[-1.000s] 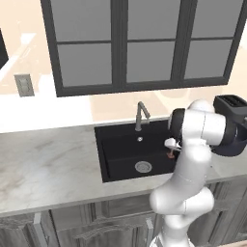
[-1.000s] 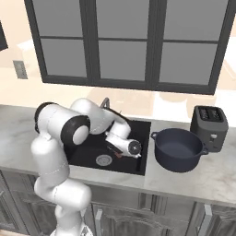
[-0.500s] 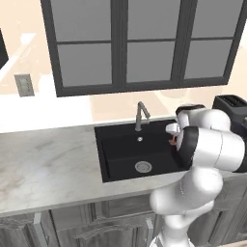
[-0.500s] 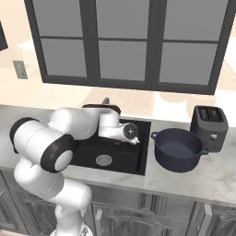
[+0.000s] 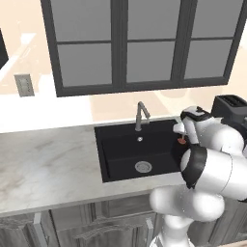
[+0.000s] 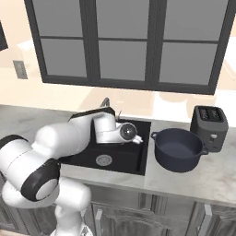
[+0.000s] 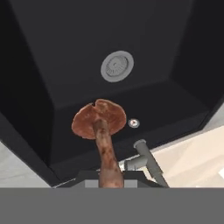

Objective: Dump the mushroom from the pot into the sink. Then turn on the water and wash the mushroom. Then turn off the water and put the mushroom back in the pot.

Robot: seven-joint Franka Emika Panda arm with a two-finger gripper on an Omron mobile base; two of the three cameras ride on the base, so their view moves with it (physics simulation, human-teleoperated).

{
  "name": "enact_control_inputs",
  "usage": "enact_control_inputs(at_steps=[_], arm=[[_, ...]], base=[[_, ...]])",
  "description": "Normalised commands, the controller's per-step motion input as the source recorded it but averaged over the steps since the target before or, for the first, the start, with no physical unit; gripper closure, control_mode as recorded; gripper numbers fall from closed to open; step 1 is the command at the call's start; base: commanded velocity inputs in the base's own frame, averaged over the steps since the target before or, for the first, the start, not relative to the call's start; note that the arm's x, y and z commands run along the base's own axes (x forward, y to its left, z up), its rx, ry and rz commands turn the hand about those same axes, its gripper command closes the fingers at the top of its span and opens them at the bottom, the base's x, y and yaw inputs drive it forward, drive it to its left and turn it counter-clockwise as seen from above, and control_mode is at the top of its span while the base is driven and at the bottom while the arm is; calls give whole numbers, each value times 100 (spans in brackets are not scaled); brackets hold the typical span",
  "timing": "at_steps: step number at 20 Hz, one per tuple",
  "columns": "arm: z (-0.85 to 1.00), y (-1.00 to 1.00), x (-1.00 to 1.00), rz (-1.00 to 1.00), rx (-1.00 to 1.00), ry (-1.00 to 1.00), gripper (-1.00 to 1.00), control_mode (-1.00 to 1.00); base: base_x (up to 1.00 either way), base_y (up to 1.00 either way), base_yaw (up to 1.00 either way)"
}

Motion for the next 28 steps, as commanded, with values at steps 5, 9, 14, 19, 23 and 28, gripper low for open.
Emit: enact_control_inputs(at_steps=[5,9,14,19,23,28], arm=[[55,-13,-22,-15,0,2,100,-100],[100,0,-10,-13,0,7,100,-100],[96,0,-11,-13,0,10,100,-100],[79,0,-7,-14,0,13,100,-100],[76,0,-3,-14,0,13,100,-100],[77,0,-1,-13,0,16,100,-100]], base=[[0,0,0],[0,0,0],[0,0,0],[0,0,0],[0,0,0],[0,0,0]])
